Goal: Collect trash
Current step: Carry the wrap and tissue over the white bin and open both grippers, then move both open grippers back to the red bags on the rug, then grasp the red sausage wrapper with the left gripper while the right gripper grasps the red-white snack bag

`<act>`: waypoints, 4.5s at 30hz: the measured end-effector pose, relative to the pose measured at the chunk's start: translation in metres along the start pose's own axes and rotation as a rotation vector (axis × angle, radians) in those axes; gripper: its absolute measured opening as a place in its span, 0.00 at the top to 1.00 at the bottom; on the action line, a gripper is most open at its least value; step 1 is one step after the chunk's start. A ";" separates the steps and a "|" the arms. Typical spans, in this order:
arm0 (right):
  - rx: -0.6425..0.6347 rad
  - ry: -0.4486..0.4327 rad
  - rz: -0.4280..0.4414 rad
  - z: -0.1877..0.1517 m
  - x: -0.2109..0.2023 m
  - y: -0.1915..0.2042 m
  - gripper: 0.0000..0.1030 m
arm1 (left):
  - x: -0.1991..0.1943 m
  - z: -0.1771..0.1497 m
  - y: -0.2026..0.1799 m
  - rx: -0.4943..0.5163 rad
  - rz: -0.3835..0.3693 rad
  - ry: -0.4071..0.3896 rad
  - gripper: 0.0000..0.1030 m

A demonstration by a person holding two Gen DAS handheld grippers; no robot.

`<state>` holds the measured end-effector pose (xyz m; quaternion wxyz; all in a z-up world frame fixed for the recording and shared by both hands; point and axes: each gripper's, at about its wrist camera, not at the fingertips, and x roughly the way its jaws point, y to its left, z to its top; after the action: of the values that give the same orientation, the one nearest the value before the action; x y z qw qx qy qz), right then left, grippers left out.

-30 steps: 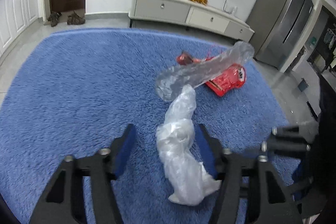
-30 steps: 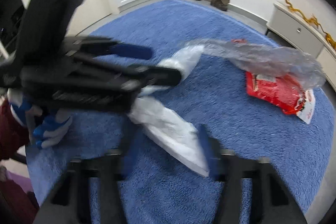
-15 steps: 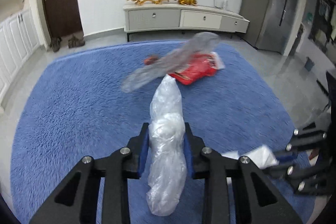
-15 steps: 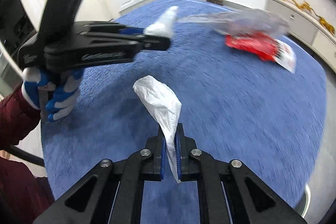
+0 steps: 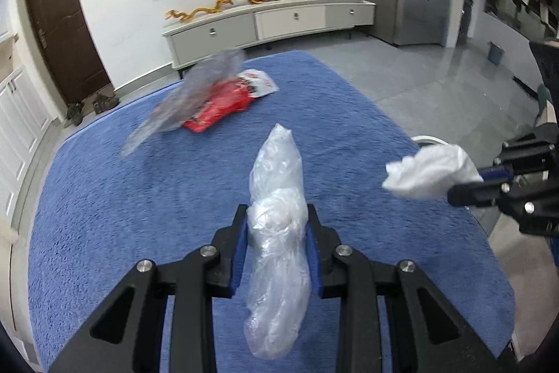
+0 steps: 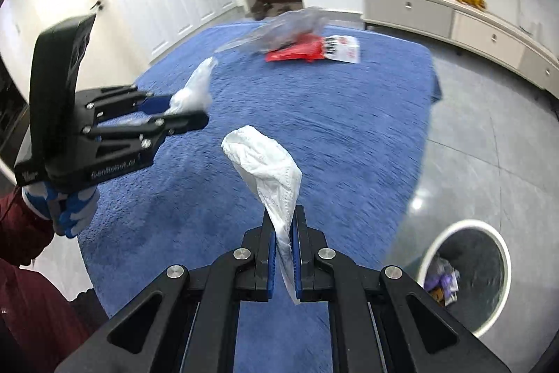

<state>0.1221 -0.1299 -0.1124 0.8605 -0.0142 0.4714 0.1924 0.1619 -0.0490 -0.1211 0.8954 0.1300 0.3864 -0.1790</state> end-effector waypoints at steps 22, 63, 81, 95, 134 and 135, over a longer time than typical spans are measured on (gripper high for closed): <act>0.208 -0.100 -0.065 -0.063 -0.046 -0.093 0.92 | 0.018 0.028 -0.095 0.157 -0.055 0.016 0.73; 0.668 0.228 -0.401 -0.133 0.028 -0.324 0.53 | 0.223 0.132 -0.250 -0.037 -0.492 0.340 0.44; 0.571 -0.028 -0.379 -0.064 -0.054 -0.232 0.52 | 0.071 0.123 -0.082 -0.085 -0.273 -0.021 0.43; 0.312 -0.076 -0.223 0.080 -0.010 -0.115 0.43 | 0.060 0.091 0.115 -0.112 0.082 -0.091 0.33; 0.218 -0.047 0.422 0.202 0.204 -0.110 0.88 | 0.141 0.063 0.191 -0.250 -0.018 0.019 0.96; 0.221 -0.055 0.422 0.200 0.201 -0.110 0.90 | 0.138 0.062 0.189 -0.248 -0.014 0.015 0.97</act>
<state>0.4179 -0.1267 -0.1829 0.8101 0.1841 0.4586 0.3156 0.3698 0.0681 -0.1637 0.9004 0.0167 0.4132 -0.1351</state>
